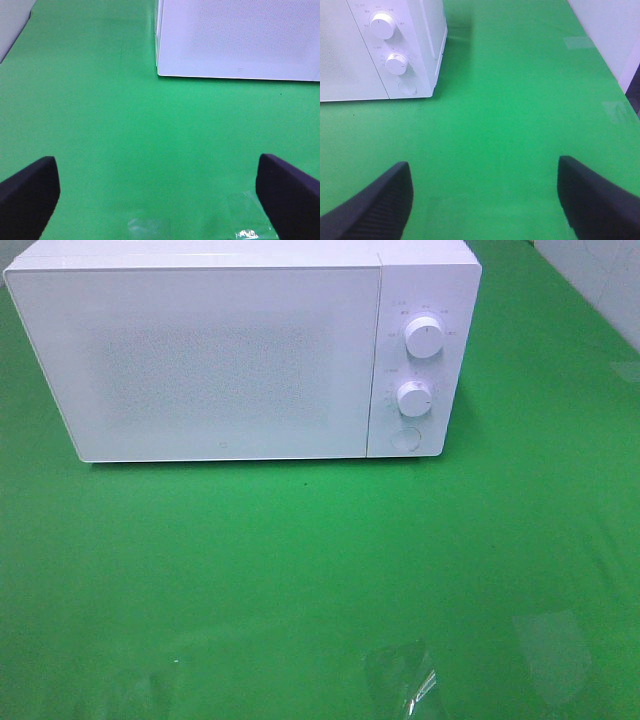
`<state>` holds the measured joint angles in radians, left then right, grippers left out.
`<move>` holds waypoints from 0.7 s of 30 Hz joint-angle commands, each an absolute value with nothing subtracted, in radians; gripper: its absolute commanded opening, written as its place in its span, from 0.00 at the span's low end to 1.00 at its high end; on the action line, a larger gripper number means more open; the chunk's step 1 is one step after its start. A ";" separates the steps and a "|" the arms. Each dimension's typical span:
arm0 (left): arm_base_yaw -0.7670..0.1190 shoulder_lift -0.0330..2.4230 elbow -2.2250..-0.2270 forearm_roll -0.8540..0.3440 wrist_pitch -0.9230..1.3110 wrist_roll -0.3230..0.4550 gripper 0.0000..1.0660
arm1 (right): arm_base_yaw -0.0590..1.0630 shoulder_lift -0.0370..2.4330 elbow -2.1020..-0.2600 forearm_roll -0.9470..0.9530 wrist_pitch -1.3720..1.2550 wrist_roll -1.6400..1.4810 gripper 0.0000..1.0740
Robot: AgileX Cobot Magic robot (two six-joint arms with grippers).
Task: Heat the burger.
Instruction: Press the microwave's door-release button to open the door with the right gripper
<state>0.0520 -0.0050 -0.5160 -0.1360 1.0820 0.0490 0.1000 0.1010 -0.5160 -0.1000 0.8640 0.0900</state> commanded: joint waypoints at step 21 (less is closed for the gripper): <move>0.052 -0.020 -0.515 -0.138 1.070 0.048 0.94 | 0.095 0.599 -0.524 -0.108 0.340 0.079 0.71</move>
<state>0.0520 -0.0050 -0.5160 -0.1360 1.0820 0.0490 0.1000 0.5920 -0.5180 -0.1030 0.3670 0.0840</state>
